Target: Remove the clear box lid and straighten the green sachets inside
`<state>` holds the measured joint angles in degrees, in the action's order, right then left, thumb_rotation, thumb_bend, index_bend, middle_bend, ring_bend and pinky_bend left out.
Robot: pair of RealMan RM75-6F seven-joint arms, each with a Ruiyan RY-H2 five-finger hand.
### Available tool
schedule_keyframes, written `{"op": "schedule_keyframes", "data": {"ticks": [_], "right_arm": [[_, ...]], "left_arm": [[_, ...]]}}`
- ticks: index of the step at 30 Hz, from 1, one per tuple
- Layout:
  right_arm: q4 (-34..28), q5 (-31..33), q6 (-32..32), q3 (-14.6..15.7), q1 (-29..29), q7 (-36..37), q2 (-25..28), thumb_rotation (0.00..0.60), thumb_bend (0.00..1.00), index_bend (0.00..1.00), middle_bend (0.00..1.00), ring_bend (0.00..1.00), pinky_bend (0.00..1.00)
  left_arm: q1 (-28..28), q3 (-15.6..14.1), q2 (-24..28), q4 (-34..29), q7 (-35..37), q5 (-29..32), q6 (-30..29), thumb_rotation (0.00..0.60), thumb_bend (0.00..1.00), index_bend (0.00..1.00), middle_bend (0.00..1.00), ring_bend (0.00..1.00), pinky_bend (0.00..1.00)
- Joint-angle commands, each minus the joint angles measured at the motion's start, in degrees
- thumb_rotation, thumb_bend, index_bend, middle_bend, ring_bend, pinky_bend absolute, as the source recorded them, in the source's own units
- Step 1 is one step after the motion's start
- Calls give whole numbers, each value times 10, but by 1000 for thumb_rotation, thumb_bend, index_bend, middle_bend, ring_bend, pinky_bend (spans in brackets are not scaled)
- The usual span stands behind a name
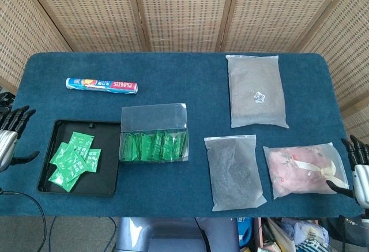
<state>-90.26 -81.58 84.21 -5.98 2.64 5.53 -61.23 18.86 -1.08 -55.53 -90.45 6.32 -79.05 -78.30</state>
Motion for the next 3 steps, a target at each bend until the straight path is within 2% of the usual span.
{"op": "schedule_keyframes", "data": {"ticks": [1,3], "right_arm": [[-1,-2,2,1,-1,-1,0,600,0,0,0,0,0],[-1,-3,4,1,-2,-2,1,600,0,0,0,0,0]], "left_arm": [[-40,12,-12,-22,16,12,-48,600,209,0,0,0,0],[-53,13,-24,-25,8,18,-61,600,209,0,0,0,0]]}}
